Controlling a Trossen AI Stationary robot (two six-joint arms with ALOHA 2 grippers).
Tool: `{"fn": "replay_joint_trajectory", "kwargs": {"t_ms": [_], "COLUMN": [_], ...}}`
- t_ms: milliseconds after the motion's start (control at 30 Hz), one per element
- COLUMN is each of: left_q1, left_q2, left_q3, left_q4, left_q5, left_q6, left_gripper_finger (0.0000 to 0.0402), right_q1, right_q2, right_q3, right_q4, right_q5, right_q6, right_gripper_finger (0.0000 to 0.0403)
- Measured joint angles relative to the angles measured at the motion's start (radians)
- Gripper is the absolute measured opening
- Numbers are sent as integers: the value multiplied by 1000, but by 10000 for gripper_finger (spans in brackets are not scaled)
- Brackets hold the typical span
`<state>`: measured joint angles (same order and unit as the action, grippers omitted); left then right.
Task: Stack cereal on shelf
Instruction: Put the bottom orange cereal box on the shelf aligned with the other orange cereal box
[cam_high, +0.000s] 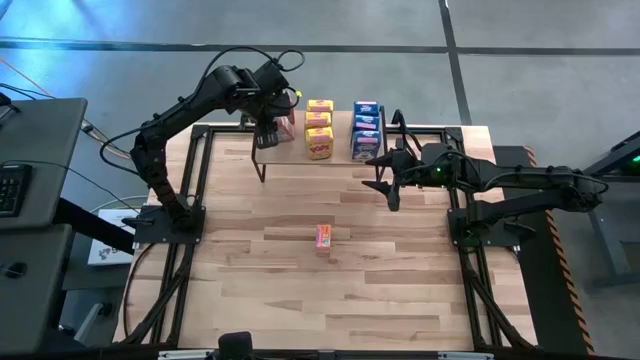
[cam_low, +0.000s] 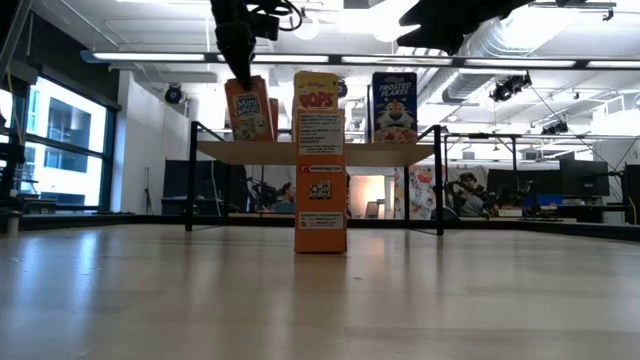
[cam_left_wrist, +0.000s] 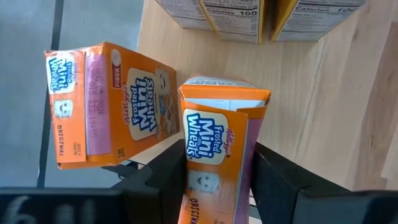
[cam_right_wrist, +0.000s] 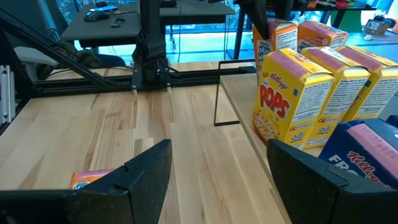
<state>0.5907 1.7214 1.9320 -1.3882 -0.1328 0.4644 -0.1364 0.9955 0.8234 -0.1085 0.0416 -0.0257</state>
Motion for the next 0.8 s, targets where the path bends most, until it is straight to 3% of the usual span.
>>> {"fn": "replay_joint_trajectory", "kwargs": {"t_ms": [800], "left_q1": [0], "left_q2": [0], "left_q3": [0], "left_q4": [38], "left_q5": [-27], "left_q6": [27], "left_gripper_finger": [198], "right_q1": [0], "right_q2": [0], "right_q3": [0], "right_q4": [0], "right_q5": [0], "right_q6": [0], "right_gripper_finger": [257]}}
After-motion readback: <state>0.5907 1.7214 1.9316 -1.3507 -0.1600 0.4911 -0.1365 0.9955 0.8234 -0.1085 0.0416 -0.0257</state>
